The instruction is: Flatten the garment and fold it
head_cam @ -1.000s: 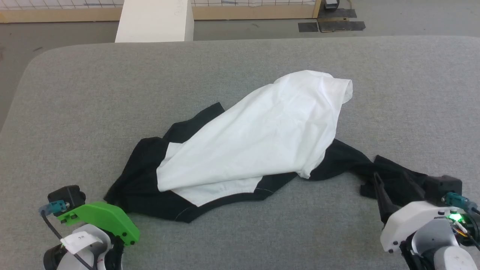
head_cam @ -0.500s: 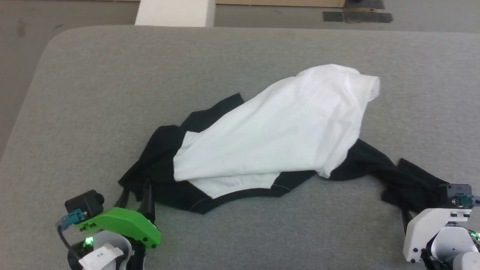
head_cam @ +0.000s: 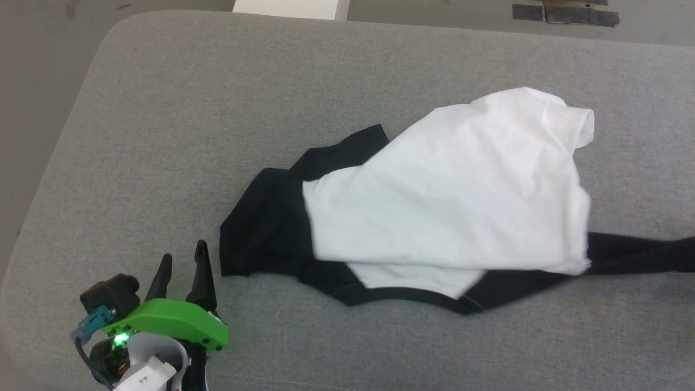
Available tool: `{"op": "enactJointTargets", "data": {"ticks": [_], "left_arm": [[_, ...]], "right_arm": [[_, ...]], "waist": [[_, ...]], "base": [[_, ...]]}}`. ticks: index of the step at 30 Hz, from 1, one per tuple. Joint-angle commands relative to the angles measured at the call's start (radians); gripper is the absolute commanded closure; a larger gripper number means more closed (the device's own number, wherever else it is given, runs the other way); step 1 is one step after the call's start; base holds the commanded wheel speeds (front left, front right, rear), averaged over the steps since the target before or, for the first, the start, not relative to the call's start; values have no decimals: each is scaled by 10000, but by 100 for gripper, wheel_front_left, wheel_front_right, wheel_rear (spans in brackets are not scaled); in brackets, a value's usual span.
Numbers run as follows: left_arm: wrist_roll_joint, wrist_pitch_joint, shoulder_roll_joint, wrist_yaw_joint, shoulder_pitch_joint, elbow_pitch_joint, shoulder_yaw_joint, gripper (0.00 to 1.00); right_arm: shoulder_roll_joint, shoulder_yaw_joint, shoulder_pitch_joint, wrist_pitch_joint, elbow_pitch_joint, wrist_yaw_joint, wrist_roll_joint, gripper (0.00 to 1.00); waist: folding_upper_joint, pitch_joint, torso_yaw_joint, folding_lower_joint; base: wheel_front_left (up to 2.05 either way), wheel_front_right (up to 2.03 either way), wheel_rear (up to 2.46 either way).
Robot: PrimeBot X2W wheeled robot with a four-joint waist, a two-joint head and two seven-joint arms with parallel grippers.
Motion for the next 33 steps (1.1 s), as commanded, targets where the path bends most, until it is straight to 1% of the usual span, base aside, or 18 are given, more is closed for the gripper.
{"op": "enactJointTargets", "data": {"ticks": [1, 3, 6, 8, 10, 11, 12, 13, 17, 21, 23, 26, 28, 30, 33], "left_arm": [[121, -37, 31, -51, -227, 48, -24, 0], [129, 0, 40, -79, -289, 82, -88, 0], [148, 70, 45, -115, -393, 118, -199, 0], [165, 92, 38, -119, -489, 116, -257, 0], [168, 141, 28, -150, -587, 100, -335, 0], [166, 166, 24, -166, -626, 88, -369, 0], [182, 210, 34, -191, -673, 84, -428, 0], [196, 233, 38, -204, -710, 77, -467, 0], [227, 250, 17, -220, -804, 71, -584, 0], [262, 251, 24, -255, -765, 127, -702, 0], [295, 198, 70, -264, -706, 88, -717, 0], [445, 129, 239, -304, -656, -99, -779, 0], [605, 121, 373, -379, -728, -279, -900, 0], [797, 196, 490, -519, -911, -494, -1135, 0], [1182, 460, 681, -840, -1437, -704, -1659, 0]], "right_arm": [[-336, -152, -302, 187, -279, -21, -71, 100], [-820, -191, -543, 359, -446, -21, -18, 100], [-1434, 62, -854, 580, -80, -21, 138, 100], [-1585, 246, -1072, 607, 441, -21, 307, 100], [-1557, 455, -1416, 366, 1079, -21, 554, 100], [-1503, 537, -1573, 209, 1386, -21, 656, 80], [-1438, 667, -1730, 16, 1765, -21, 734, 13], [-1397, 768, -1832, -154, 2039, -21, 773, 0], [-1051, 883, -2275, -1049, 2801, -21, 899, 0], [-721, 664, -2237, -1961, 2881, -21, 919, 0], [-462, 614, -2050, -2360, 2599, -21, 952, 0], [71, 652, -1683, -2799, 1762, -21, 1093, 0], [371, 881, -1456, -3022, 1175, -21, 1243, 0], [649, 1205, -1251, -3185, 615, -21, 1421, 0], [902, 1641, -965, -3571, -108, -21, 1629, 0]], "waist": [[-1, 0, -8, 0], [-1, 22, -39, 0], [-1, 106, -49, 0], [-1, 214, -33, 0], [-1, 352, -20, 0], [-1, 419, -14, 0], [-1, 488, -5, 0], [-1, 539, 10, 0], [-1, 642, 34, 0], [-1, 452, 59, 0], [-1, 278, 30, 0], [-1, 52, -86, 0], [-1, -44, -184, 0], [-1, -119, -270, 0], [-1, -152, -376, 0]], "base": [[0, 0, 0], [0, 0, 0], [0, 0, 0], [0, 0, 0], [0, 0, 0], [0, 0, 0], [0, 0, 0], [0, 0, 0], [0, 0, 0], [0, 0, 0], [0, 0, 0], [0, 0, 0], [0, 0, 0], [0, 0, 0], [0, 0, 0]]}}
